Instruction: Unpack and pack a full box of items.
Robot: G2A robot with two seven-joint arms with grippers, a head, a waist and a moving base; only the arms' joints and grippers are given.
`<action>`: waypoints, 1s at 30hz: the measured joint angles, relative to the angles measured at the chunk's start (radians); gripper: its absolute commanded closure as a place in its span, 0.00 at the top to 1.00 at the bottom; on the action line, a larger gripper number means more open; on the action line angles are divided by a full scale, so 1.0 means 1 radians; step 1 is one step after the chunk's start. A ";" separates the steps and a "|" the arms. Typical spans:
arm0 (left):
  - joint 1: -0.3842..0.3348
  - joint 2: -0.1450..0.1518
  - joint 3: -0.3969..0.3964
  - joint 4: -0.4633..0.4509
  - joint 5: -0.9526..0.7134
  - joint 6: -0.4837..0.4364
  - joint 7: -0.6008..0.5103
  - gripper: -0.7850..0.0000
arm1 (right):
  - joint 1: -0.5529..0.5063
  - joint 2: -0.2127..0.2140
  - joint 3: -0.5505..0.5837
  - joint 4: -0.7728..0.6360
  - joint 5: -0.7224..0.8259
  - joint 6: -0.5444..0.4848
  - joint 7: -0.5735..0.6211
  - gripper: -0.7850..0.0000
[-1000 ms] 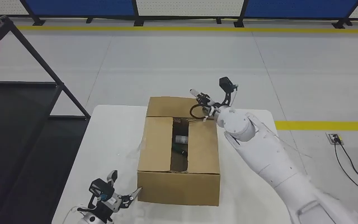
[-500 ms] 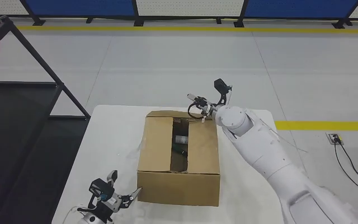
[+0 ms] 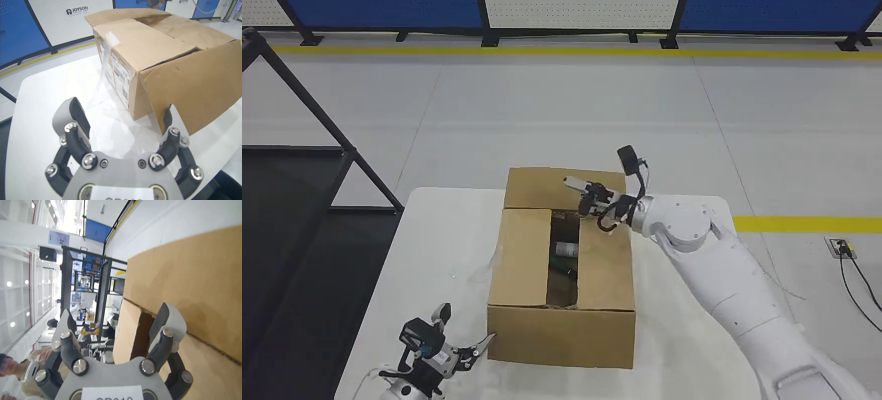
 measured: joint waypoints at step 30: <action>0.100 0.010 -0.184 -0.007 -0.097 0.003 0.088 1.00 | -0.089 -0.061 -0.084 -0.087 0.147 0.099 0.093 1.00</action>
